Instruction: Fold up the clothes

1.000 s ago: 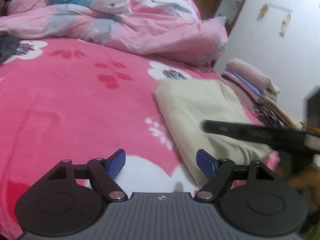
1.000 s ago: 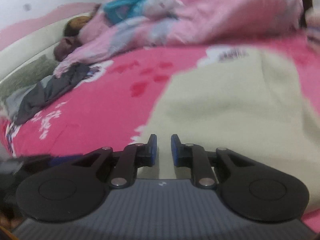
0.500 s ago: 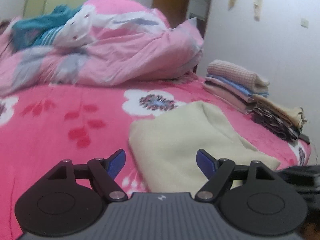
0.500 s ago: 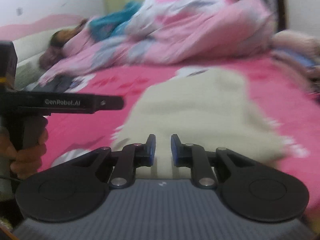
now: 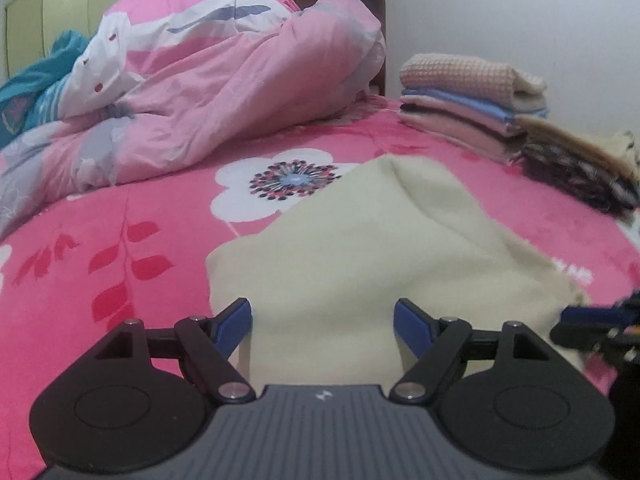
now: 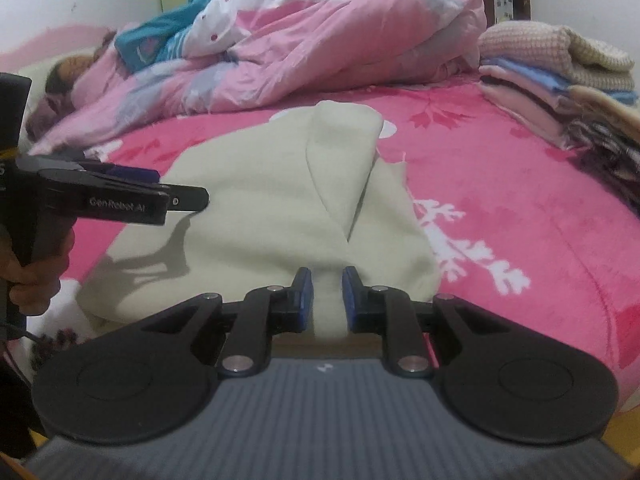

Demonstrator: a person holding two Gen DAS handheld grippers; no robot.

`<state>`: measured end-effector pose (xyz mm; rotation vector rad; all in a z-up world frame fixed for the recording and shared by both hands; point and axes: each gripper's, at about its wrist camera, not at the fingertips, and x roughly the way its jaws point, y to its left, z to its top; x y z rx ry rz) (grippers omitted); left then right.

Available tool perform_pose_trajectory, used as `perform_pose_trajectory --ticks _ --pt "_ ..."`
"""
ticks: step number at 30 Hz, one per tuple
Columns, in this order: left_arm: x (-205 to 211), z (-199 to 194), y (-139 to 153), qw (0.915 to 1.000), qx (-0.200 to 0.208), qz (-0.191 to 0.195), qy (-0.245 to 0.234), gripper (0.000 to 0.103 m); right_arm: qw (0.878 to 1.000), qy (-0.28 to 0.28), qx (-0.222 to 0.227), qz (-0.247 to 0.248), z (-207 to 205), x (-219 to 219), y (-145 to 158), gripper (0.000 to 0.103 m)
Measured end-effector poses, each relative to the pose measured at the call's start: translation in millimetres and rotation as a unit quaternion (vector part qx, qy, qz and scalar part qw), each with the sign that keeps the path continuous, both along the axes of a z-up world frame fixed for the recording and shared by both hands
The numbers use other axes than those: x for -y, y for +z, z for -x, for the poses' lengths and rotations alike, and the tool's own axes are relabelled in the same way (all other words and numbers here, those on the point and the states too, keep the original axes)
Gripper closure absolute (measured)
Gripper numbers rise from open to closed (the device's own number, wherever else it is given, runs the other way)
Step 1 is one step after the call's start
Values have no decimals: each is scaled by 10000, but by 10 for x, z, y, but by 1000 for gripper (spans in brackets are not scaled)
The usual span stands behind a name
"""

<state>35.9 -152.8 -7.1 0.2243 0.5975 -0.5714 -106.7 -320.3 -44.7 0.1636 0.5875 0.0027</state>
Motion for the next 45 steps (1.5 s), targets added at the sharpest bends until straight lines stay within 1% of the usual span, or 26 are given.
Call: perform_pose_trajectory --ticks 3,5,7,10,11,14,16,17,22,23,24,28,29,31,33,35,37,38,40,41,43,45 --pt "220 -98 157 9996 173 7 -230 24 9999 66 6 -103 54 25 2 87" --pt "420 -188 209 9987 285 -72 -410 24 9999 95 9 -112 49 24 12 87" --pt "669 -315 207 9972 361 -196 -631 24 9998 125 21 -124 61 31 7 87" --pt "977 -508 145 9955 312 -340 -832 26 9996 155 55 -238 85 73 -16 87" --pt "1055 -584 90 9955 177 -379 -855 28 9994 161 64 -285 91 87 -22 87" --pt "1270 -817 -97 9943 -303 -484 -905 27 9990 181 83 -395 101 122 -43 87" --pt "1413 -971 -221 9921 -622 -553 -937 26 9987 193 89 -454 102 143 -56 87" --pt "1418 -1005 -238 9919 -702 -520 -923 24 9986 197 90 -484 101 154 -63 87" --pt "1353 -1099 -245 9915 -965 -284 -820 24 9976 211 119 -651 108 198 -85 87" --pt "1319 -1096 -193 9920 -974 -220 -769 25 9976 209 119 -656 109 197 -81 87" --pt "1283 -1093 -133 9925 -983 -147 -711 28 9976 207 119 -657 109 195 -76 87" --pt "991 -974 183 9939 -890 291 -578 28 9973 195 144 -699 150 202 13 86" --pt "872 -906 258 9944 -816 352 -567 27 9963 217 189 -809 169 229 61 84" --pt "636 -754 370 9953 -677 418 -548 27 9911 324 457 -1207 205 343 209 84" --pt "422 -593 415 9961 -573 431 -519 26 9871 320 766 -1369 170 466 389 84" --pt "233 -422 380 9962 -556 433 -507 26 9882 278 965 -1156 32 535 542 84" --pt "110 -266 272 9966 -541 358 -499 26 9894 224 961 -1064 -223 626 616 84" --pt "67 -200 203 9971 -533 294 -459 26 9893 246 924 -1103 -370 679 628 84" --pt "-18 -132 47 9966 -679 315 -332 26 9886 164 771 -1285 -686 816 598 84" --pt "-61 -98 -10 9966 -671 377 -278 26 9881 80 640 -1397 -827 885 554 84" --pt "-115 -30 -67 9976 -494 429 -226 26 9867 -36 416 -1573 -1075 994 456 83" --pt "-138 15 -107 9981 -374 417 -250 23 9869 22 292 -1585 -1224 977 359 83"
